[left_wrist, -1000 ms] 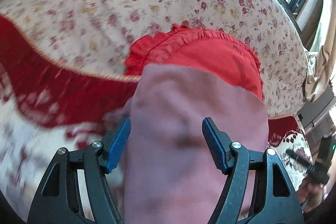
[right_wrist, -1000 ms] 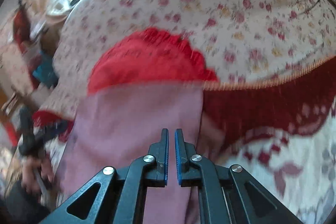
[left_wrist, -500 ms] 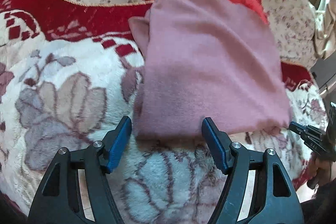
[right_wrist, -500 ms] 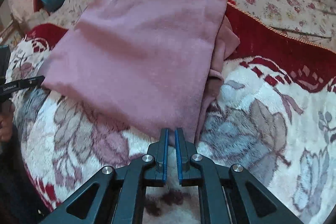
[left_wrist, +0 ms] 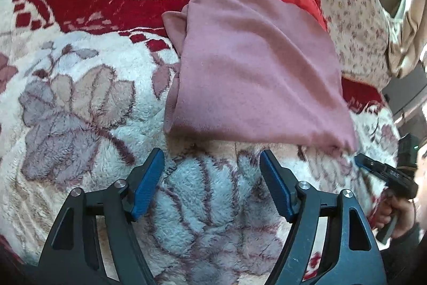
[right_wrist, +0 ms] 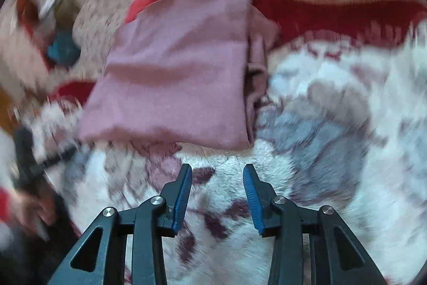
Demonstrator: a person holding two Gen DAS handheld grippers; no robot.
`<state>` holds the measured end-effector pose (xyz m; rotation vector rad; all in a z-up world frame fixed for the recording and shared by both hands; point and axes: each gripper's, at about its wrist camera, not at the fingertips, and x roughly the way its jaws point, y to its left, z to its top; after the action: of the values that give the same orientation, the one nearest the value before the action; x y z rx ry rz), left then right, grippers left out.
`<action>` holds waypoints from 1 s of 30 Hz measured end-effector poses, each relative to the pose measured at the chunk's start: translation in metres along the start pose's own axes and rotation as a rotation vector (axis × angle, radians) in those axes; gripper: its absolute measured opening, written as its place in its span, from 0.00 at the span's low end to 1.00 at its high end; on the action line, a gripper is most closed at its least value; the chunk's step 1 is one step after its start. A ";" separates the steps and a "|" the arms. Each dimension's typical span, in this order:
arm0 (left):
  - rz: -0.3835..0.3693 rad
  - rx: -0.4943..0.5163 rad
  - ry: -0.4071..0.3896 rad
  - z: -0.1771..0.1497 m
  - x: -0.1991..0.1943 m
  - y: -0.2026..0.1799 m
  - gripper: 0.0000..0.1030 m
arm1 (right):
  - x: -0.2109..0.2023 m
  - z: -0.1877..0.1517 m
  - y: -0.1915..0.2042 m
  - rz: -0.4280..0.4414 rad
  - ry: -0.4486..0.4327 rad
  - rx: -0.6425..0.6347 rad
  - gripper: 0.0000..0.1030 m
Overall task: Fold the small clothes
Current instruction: 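Move both tools back to the side edge of the folded shirt, then close both tools on the side edge of the folded shirt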
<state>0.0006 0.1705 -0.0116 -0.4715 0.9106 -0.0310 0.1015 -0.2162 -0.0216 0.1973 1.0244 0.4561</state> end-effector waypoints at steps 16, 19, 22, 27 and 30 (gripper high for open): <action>-0.246 -0.221 -0.033 0.035 0.022 0.021 0.87 | 0.023 0.032 -0.023 0.093 -0.080 0.253 0.13; -0.313 -0.274 -0.026 0.038 0.023 0.027 0.86 | 0.014 0.029 -0.025 0.097 -0.101 0.235 0.11; -0.356 -0.333 -0.024 0.038 0.018 0.038 0.82 | 0.008 0.029 -0.028 0.085 -0.115 0.236 0.10; -0.411 -0.417 -0.009 0.038 0.018 0.050 0.82 | 0.015 0.026 -0.029 0.078 -0.083 0.239 0.10; -0.421 -0.423 -0.004 0.039 0.018 0.050 0.82 | 0.016 0.027 -0.026 0.081 -0.084 0.238 0.10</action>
<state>0.0329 0.2265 -0.0251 -1.0525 0.8003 -0.2234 0.1388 -0.2312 -0.0294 0.4685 0.9899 0.3951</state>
